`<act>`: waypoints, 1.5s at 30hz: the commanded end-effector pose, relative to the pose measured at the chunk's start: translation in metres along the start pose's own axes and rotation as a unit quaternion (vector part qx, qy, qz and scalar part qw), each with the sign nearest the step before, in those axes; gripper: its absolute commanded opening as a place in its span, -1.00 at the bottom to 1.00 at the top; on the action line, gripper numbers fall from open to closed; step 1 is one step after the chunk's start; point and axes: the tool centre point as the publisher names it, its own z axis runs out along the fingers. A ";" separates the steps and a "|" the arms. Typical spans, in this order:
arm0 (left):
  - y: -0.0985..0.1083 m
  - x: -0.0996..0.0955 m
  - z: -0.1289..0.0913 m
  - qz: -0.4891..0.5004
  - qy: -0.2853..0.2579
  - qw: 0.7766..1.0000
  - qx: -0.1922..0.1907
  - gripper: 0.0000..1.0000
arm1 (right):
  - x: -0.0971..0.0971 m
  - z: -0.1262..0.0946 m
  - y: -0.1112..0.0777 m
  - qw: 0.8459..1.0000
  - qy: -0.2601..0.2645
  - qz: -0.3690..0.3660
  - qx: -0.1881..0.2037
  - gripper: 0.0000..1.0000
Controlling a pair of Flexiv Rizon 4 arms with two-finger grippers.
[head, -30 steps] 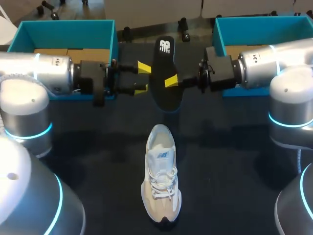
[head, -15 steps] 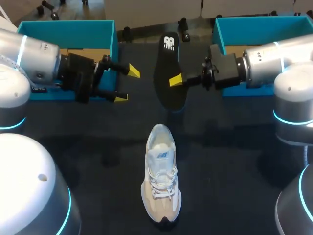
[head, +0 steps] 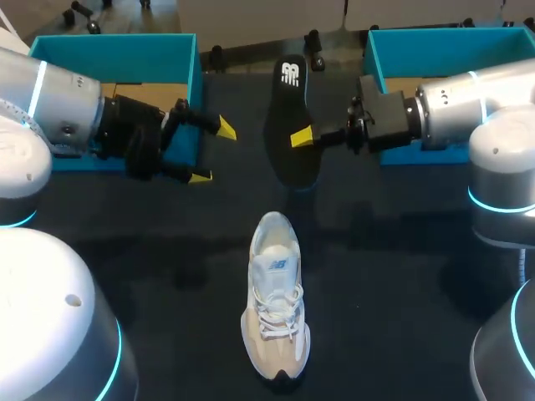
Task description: Take the shoe out of the shoebox, open the shoe tongue, remove and reinsert the insole, then place the shoe into the shoebox
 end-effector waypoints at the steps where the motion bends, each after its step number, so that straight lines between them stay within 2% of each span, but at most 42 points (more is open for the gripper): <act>1: -0.010 0.008 0.002 -0.086 0.101 0.990 -0.047 1.00 | -0.007 -0.004 -0.010 1.000 0.008 -0.023 -0.014 -1.00; 8: -0.024 0.037 0.009 -0.194 0.205 0.956 -0.081 1.00 | -0.011 0.000 -0.023 0.997 0.012 -0.075 -0.032 -1.00; 10: -0.028 0.044 0.011 -0.218 0.214 0.949 -0.074 1.00 | -0.011 0.000 -0.025 0.996 0.010 -0.083 -0.033 -1.00; 11: -0.030 0.047 0.013 -0.232 0.226 0.942 -0.084 1.00 | -0.011 0.000 -0.026 0.996 0.009 -0.088 -0.035 -1.00; 13: -0.032 0.054 0.016 -0.272 0.245 0.927 -0.077 1.00 | -0.009 0.000 -0.028 0.994 0.004 -0.100 -0.037 -1.00; 14: -0.032 0.057 0.019 -0.296 0.268 0.913 -0.090 1.00 | -0.009 0.000 -0.029 0.994 0.003 -0.103 -0.038 -1.00; 33: -0.032 0.057 0.019 -0.296 0.268 0.913 -0.090 1.00 | -0.010 0.005 -0.031 0.993 0.001 -0.111 -0.039 -1.00; 35: -0.034 0.064 0.022 -0.315 0.274 0.904 -0.092 1.00 | -0.014 0.007 -0.035 0.990 0.014 -0.128 -0.055 -1.00; 36: -0.036 0.067 0.022 -0.338 0.282 0.891 -0.110 1.00 | -0.016 0.007 -0.036 0.989 0.016 -0.132 -0.059 -1.00; 38: -0.039 0.074 0.021 -0.360 0.283 0.883 -0.105 1.00 | -0.020 0.009 -0.038 0.987 0.025 -0.142 -0.070 -1.00; 40: -0.042 0.081 0.024 -0.386 0.291 0.866 -0.125 1.00 | -0.023 0.010 -0.037 0.985 0.027 -0.150 -0.078 -1.00; 45: -0.052 0.098 0.028 -0.435 0.298 0.837 -0.147 1.00 | -0.027 0.011 -0.036 0.983 0.027 -0.163 -0.086 -1.00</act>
